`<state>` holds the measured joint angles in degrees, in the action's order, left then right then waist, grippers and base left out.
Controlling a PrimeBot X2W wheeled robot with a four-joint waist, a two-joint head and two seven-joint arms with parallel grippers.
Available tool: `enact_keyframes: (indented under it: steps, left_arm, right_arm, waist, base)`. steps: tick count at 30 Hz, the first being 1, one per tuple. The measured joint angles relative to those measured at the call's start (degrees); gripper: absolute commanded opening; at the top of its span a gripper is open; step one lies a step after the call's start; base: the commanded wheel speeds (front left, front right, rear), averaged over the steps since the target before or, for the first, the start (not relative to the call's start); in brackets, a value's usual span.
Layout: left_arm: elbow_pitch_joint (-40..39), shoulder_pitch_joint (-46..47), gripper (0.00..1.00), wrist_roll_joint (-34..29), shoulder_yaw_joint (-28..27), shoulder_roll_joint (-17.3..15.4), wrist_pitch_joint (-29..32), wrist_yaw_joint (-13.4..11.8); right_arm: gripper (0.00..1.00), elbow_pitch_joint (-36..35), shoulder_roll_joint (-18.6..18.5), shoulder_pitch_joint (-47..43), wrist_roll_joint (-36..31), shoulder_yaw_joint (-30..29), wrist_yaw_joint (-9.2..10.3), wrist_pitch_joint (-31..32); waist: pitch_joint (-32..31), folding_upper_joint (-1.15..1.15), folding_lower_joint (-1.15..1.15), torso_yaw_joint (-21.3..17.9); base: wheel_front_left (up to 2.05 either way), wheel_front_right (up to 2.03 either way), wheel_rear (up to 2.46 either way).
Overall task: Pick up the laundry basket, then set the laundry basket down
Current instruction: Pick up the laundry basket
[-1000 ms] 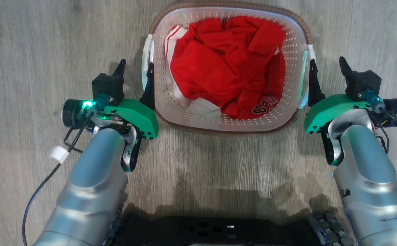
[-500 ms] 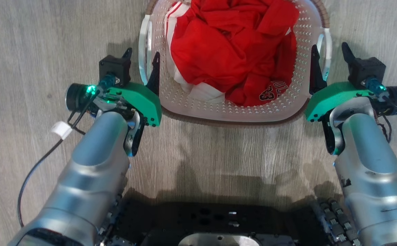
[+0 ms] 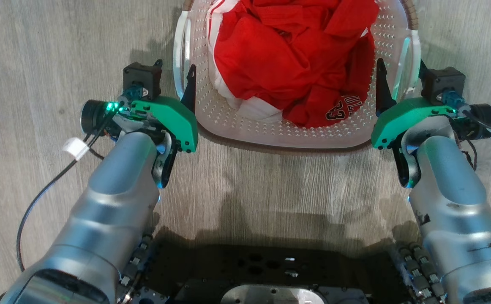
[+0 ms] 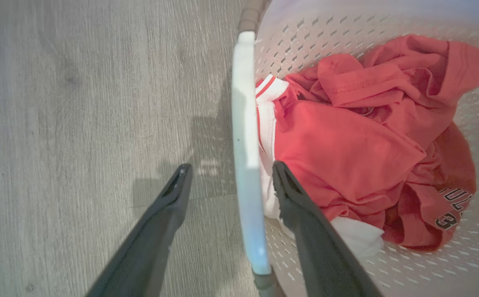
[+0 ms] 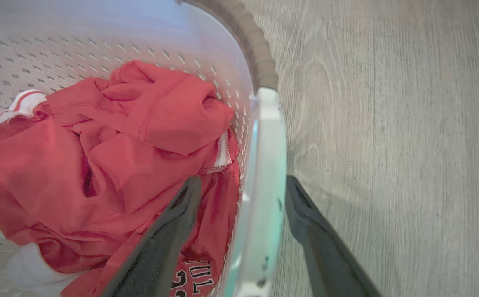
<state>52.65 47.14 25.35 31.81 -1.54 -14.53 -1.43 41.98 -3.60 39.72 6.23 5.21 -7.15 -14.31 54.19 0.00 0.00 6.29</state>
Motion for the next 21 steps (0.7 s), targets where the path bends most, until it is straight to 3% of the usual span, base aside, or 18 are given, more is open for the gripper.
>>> enact_keyframes:
  steps: [10,11,13,15,16,17,18,19,21]
  left_arm:
    - [2.13,3.41,0.99,4.23,3.37,0.03,0.00,0.76]
    - [2.13,3.73,0.91,4.53,3.75,0.03,0.00,0.76]
    - [2.14,4.21,0.55,5.03,4.61,0.02,-0.01,0.76]
    - [2.16,4.58,0.39,5.43,5.24,0.03,-0.01,0.77]
    - [2.25,4.67,0.28,5.63,5.64,0.03,-0.01,0.91]
    - [2.41,4.70,0.14,5.81,6.03,0.03,-0.03,0.90]
    - [2.61,4.74,0.00,6.20,6.31,0.01,-0.20,0.91]
    - [2.69,4.77,0.00,6.55,6.47,0.01,-0.24,0.91]
    - [2.98,4.88,0.00,7.13,7.06,0.03,-0.24,0.92]
  right_arm:
    - [1.00,2.74,-0.22,2.20,0.38,1.00,0.00,0.00]
    - [1.00,2.77,-0.22,2.42,0.38,1.07,0.00,0.00]
    - [0.98,2.97,-0.23,2.70,0.40,1.30,0.00,0.00]
    - [0.78,3.31,-0.24,2.85,0.40,1.59,0.00,0.00]
    - [0.59,3.46,-0.24,2.88,0.40,1.75,0.00,0.00]
    - [0.48,3.65,-0.24,2.94,0.46,1.88,0.00,0.00]
    - [0.43,3.97,-0.24,3.10,0.66,1.98,0.00,0.00]
    - [0.36,4.35,-0.26,3.36,0.81,1.98,0.00,0.00]
    - [0.10,4.94,-0.40,3.60,0.81,1.90,0.00,0.00]
  waist:
    - [1.62,0.00,0.00,-0.29]
    - [1.75,0.00,0.00,-0.30]
    - [1.98,0.00,0.00,-0.27]
    - [2.10,0.00,0.00,-0.23]
    - [2.13,0.00,0.00,-0.20]
    - [2.16,0.00,0.00,-0.18]
    - [2.17,0.00,0.00,-0.14]
    - [2.15,0.00,0.00,-0.11]
    - [1.99,0.00,0.00,0.01]
  base:
    - [0.00,0.00,0.00]
    - [0.00,0.00,0.00]
    - [0.00,0.00,0.00]
    - [0.00,0.00,0.00]
    - [0.00,0.00,0.00]
    - [0.00,0.00,0.00]
    - [0.00,0.00,0.00]
    - [0.00,0.00,0.00]
    - [0.00,0.00,0.00]
